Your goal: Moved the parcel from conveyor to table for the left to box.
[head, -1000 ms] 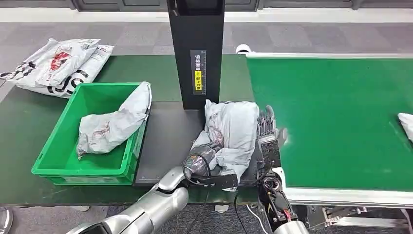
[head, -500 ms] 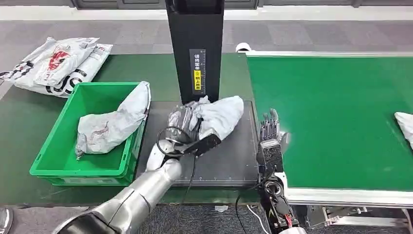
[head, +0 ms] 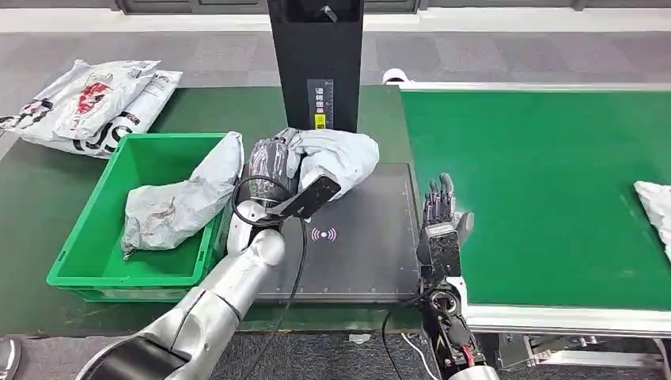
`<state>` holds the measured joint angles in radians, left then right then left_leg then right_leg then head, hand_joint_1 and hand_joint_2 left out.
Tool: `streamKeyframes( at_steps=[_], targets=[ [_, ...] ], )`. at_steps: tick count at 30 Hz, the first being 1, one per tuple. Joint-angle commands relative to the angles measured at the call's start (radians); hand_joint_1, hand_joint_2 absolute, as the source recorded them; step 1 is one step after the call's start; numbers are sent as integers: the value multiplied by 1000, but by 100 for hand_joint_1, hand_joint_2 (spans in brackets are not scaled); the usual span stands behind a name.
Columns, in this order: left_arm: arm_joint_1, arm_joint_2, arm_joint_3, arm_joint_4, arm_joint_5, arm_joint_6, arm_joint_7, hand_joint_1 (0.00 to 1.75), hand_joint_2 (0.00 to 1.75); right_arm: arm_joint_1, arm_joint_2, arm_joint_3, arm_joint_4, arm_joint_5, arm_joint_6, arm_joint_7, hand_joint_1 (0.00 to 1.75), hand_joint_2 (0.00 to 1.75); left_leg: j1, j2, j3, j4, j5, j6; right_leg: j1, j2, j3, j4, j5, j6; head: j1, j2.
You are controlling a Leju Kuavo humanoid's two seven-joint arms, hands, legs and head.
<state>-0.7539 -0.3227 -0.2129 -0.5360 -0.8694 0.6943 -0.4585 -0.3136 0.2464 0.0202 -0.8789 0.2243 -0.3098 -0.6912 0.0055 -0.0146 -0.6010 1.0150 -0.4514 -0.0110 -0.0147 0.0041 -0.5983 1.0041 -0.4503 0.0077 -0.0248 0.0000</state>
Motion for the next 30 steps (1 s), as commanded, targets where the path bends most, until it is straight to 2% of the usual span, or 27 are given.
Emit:
streamKeyframes(
  at_steps=[1, 4, 5, 8, 11, 13, 15, 16, 18, 19, 20, 22, 23, 26, 27, 29, 30],
  targets=[
    [-77, -26, 239, -131, -273, 4, 39, 175, 175, -6, 1, -74, -9, -8, -18, 10, 0, 0, 1, 2, 0, 0, 0, 0, 1, 0, 1, -1, 0, -1, 0, 0],
    [-124, 30, 328, -94, -267, 4, 78, 175, 175, 37, -12, -96, -74, -13, -5, 18, 0, 0, 1, 0, -3, 2, 0, 0, 1, -2, -2, 1, 0, -1, 0, 0],
    [-38, 90, 505, -250, -430, 4, 177, 175, 175, 72, -15, -109, -106, -15, 9, 21, 0, 0, 0, 2, -1, 0, 0, 0, 1, 0, -1, 0, 0, -1, 0, 0],
    [-60, 128, 881, -205, -398, 4, -90, 175, 175, 110, -6, -135, -157, -2, 20, 28, 0, 0, -1, 12, 4, -3, -1, -1, 0, 10, 0, -2, 2, -1, 0, 0],
    [-116, 155, 1043, -113, -308, 4, -202, 175, 175, 156, 1, -149, -228, 7, 21, 43, 0, 0, 1, 15, 4, -3, -2, -2, 1, 13, -1, 0, 1, -2, 0, 0],
    [-131, 189, 1040, -53, -174, 4, -240, 175, 175, 174, -1, -148, -245, 7, 26, 44, 0, 0, 0, 16, 4, -3, -2, -3, 1, 14, -3, 0, 1, -3, 0, 0],
    [-102, 245, 910, -29, 49, 4, -240, 175, 175, 174, -4, -149, -241, 1, 28, 47, 0, 0, 1, 14, 4, -4, -2, -5, 2, 12, -2, 0, 1, -4, 0, 0],
    [-92, 260, 893, -26, 80, 4, -240, 175, 175, 172, -4, -149, -240, 0, 28, 47, 0, 0, 1, 13, 3, -3, -1, -5, 4, 12, -3, 0, 1, -4, 0, 0],
    [-79, 273, 936, -45, -17, 4, -214, 175, 175, 173, -1, -149, -244, -3, 21, 45, 0, 0, 1, 11, 5, -4, -1, -5, 4, 9, -1, -1, 0, -5, 0, 0],
    [-74, 267, 961, -55, -61, 4, -204, 175, 175, 178, -1, -149, -252, -3, 19, 45, 0, 0, 3, 13, 3, -4, -1, -5, 4, 11, -3, 0, 1, -5, 0, 0],
    [-63, 260, 984, -66, -196, 4, -136, 175, 175, 189, 1, -150, -269, -3, 15, 48, 0, 0, 4, 13, 4, -4, -1, -5, 5, 12, -2, 0, 1, -5, 0, 0],
    [-53, 254, 1018, -75, -252, 4, -118, 175, 175, 206, 1, -152, -291, -3, 13, 49, 0, 0, 3, 11, 3, -4, -1, -5, 4, 10, -2, 0, 0, -4, 0, 0],
    [-50, 268, 1014, -21, -357, 4, -36, 175, 175, 218, 1, -154, -306, -4, 14, 55, 0, 0, 3, 10, 2, -4, -1, -5, 4, 9, -3, 0, 0, -4, 0, 0],
    [-26, 331, 899, 195, -462, -33, 91, 175, 175, 260, -2, -164, -347, 1, 22, 61, 0, 0, 3, 9, 7, -6, -1, -5, 4, 7, 3, -3, 0, -4, 0, 0],
    [-5, 339, 852, 222, -526, -62, 173, 175, 175, 269, -4, -165, -356, 4, 28, 64, 0, 0, 2, 8, 5, -6, -1, -5, 2, 6, 1, -2, 0, -4, 0, 0],
    [38, 327, 801, 237, -559, -163, 181, 175, 175, 278, -4, -174, -370, 10, 44, 68, 0, 0, 1, 5, 8, -8, 0, -5, 2, 3, 4, -4, -1, -4, 0, 0],
    [42, 325, 800, 236, -559, -160, 181, 175, 175, 278, -4, -175, -370, 10, 45, 68, 0, 0, 2, 8, 8, -8, -1, -5, 2, 6, 5, -5, 0, -5, 0, 0]
  ],
)
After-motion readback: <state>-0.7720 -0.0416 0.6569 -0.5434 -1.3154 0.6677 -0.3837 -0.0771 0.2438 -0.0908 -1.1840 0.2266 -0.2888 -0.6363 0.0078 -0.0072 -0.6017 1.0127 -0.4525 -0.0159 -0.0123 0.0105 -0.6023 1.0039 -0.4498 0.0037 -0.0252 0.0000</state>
